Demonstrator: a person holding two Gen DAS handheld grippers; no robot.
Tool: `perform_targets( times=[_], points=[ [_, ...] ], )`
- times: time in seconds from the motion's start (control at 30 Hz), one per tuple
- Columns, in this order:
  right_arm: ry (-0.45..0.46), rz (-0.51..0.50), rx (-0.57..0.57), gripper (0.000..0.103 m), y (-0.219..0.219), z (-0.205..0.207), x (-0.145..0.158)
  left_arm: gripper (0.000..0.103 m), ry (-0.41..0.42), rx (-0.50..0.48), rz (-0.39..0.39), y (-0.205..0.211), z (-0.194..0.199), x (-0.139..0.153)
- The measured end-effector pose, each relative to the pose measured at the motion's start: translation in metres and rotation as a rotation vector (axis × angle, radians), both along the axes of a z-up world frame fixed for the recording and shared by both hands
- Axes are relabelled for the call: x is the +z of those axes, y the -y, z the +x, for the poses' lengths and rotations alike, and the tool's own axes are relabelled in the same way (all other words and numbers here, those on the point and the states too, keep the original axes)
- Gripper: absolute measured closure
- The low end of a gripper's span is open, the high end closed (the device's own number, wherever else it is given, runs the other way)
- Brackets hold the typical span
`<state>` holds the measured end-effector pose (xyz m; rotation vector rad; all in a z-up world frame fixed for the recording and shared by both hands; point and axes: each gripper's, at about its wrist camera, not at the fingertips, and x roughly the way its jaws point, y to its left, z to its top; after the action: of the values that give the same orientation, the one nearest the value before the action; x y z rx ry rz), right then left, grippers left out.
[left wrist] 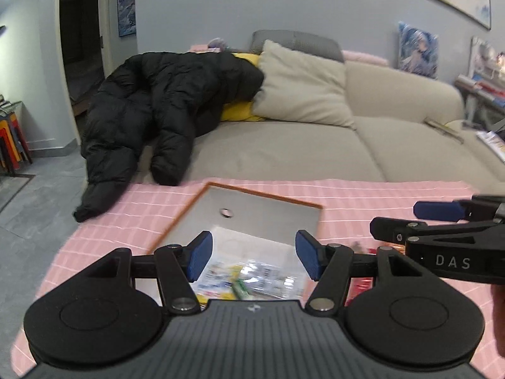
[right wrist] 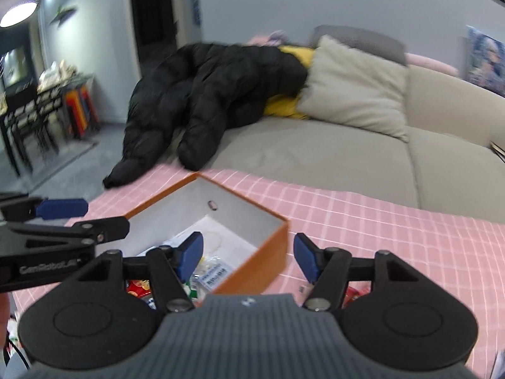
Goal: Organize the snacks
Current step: 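Withdraw both open tools from the box toward the remaining snacks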
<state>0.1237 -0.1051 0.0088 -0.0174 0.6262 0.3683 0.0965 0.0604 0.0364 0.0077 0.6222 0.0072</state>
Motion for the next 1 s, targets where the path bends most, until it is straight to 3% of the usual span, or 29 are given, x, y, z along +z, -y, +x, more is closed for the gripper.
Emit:
perform_targets(
  times=[0.27,0.5,0.7,1.0],
  points=[
    [-0.011,0.028,-0.129,0.042,0.061,-0.045,-0.024,0.032,-0.020,-0.080,-0.108,0.041,-0.016,-0.023],
    [-0.070,0.027,-0.224,0.042,0.108,-0.065,-0.067,0.032,-0.101,-0.162,-0.095,0.077,-0.005,-0.061],
    [-0.142,0.015,-0.275,0.042,0.135,-0.055,-0.101,0.032,-0.164,-0.208,-0.058,0.102,0.013,-0.092],
    [-0.158,-0.046,-0.243,0.042,0.150,-0.010,-0.132,0.037,-0.220,-0.270,-0.010,0.125,0.062,-0.122]
  ],
)
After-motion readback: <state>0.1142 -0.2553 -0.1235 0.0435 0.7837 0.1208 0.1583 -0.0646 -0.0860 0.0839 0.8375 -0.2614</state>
